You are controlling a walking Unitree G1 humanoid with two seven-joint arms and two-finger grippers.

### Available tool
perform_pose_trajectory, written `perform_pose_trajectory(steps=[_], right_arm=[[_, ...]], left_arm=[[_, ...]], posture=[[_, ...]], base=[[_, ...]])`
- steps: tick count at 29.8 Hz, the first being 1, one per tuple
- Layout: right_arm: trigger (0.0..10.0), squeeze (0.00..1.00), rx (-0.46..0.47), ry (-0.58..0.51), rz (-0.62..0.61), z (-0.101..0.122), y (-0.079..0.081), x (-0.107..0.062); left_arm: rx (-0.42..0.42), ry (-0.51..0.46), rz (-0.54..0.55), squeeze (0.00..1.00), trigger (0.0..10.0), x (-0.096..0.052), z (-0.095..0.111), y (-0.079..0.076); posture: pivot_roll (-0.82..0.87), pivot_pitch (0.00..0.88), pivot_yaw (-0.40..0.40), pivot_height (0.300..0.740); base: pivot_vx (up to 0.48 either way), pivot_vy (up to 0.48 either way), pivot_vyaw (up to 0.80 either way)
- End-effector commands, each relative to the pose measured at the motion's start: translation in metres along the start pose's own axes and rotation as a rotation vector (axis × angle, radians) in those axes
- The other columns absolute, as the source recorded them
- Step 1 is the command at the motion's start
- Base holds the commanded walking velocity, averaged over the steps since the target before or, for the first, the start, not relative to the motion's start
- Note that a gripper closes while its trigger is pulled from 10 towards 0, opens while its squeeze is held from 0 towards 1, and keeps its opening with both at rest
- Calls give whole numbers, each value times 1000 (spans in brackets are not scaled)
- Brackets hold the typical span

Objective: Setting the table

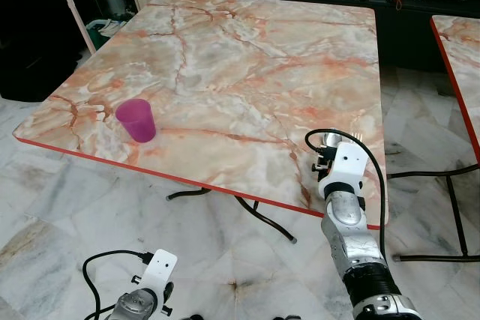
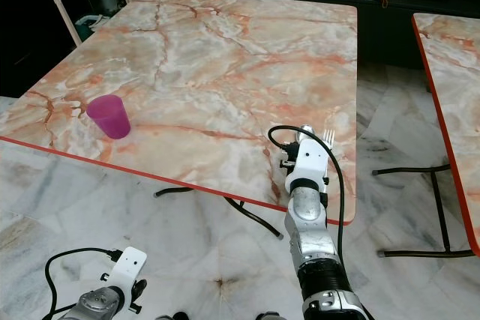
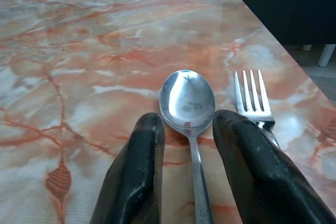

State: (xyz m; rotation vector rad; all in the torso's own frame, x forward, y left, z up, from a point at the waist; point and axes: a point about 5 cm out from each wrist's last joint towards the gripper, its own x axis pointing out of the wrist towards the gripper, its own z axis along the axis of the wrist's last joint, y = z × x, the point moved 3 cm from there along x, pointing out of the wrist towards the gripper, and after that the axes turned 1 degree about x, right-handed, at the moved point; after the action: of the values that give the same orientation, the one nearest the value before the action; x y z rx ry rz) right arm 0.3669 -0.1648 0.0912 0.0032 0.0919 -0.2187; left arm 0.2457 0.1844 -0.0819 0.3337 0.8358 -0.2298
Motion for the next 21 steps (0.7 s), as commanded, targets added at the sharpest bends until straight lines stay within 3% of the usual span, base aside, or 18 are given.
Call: perform_pose_trajectory(steps=[1, 4, 5, 21], right_arm=[[10000, 1000, 7, 15, -7, 0, 1, 2], [10000, 945, -2, 28, -6, -1, 2, 2], [10000, 0, 3, 35, -1, -2, 3, 2], [10000, 0, 35, 101, -16, -9, 4, 4]], left_arm=[[-10, 34, -6, 0, 10000, -2, -11, 0], [-9, 35, -6, 0, 10000, -2, -11, 0], [-11, 35, -7, 0, 10000, -2, -11, 0], [-15, 44, -15, 0, 10000, -2, -14, -2]], posture=[[-55, 143, 26, 740], [-54, 143, 26, 740], [-54, 144, 25, 740], [-52, 145, 24, 740]], base=[[0, 0, 0], [0, 0, 0], [0, 0, 0], [0, 0, 0]])
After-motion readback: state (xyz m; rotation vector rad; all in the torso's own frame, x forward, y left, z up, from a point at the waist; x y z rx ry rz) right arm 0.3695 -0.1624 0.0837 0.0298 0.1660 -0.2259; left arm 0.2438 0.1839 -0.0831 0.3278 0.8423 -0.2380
